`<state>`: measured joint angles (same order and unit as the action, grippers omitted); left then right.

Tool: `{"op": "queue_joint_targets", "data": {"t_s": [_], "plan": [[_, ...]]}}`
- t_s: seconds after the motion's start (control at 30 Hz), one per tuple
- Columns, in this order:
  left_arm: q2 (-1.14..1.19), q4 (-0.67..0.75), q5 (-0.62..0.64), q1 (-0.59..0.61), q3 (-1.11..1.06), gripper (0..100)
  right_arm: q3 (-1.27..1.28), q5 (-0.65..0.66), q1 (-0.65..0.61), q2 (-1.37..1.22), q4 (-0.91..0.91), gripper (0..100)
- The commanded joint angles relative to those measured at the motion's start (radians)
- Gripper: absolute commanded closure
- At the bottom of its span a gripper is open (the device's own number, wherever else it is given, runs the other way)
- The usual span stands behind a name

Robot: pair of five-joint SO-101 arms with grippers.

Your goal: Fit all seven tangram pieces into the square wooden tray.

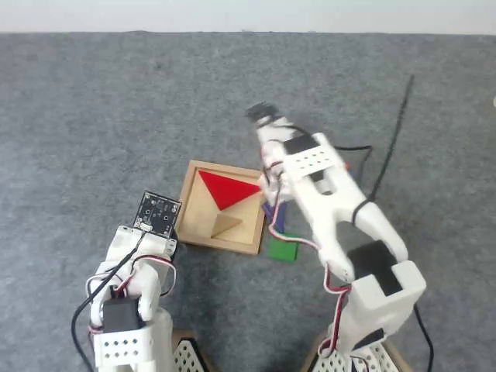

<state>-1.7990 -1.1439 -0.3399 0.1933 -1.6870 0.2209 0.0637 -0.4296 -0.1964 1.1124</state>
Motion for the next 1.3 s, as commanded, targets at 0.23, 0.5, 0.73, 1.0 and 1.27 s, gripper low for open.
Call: {"op": "queue_joint_targets", "data": {"t_s": [0.23, 0.5, 0.73, 1.0, 1.27], "plan": [[-0.011, 0.002, -0.009, 0.003, 0.004, 87, -0.091, -0.407, 0.074, 0.128, -0.101, 73.8], [-0.011, 0.002, -0.009, 0.003, 0.004, 87, -0.1, -0.448, -0.035, 0.001, -0.208, 70.2], [-0.011, 0.002, -0.009, 0.003, 0.004, 87, -0.152, -0.445, -0.024, -0.117, -0.205, 69.9], [-0.011, 0.002, -0.009, 0.003, 0.004, 87, -0.195, -0.448, 0.024, -0.208, -0.171, 70.1], [-0.011, 0.002, -0.009, 0.003, 0.004, 87, -0.198, -0.448, 0.048, -0.222, -0.073, 70.2]]}}
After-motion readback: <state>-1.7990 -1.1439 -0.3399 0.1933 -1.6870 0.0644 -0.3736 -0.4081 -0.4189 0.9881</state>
